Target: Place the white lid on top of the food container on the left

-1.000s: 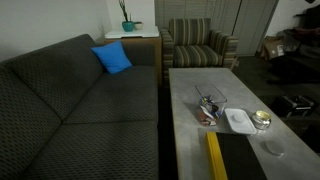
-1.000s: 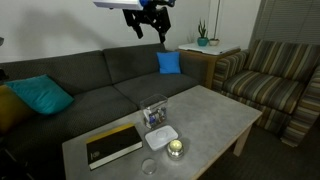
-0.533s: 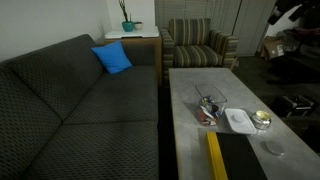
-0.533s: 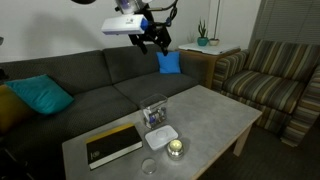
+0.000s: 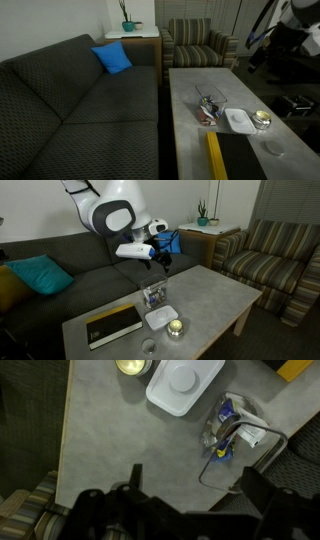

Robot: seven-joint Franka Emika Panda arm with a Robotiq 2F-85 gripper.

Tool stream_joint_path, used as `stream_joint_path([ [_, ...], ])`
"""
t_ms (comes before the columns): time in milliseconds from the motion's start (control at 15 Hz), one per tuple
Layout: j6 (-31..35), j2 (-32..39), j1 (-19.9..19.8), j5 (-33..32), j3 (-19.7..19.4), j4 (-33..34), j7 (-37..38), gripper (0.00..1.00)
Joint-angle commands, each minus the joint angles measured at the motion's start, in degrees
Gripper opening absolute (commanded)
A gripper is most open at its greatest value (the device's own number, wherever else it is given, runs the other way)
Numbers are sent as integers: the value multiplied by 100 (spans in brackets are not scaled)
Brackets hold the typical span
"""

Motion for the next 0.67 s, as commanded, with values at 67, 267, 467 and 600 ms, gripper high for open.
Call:
stream_joint_path([
  [67, -44, 319, -468, -1216, 313, 233, 906, 100],
  [267, -25, 329, -462, -1360, 285, 248, 1066, 100],
  [467, 119, 173, -339, -1507, 189, 82, 1051, 100],
  [600, -110, 417, -235, -1717, 79, 403, 1311, 100],
])
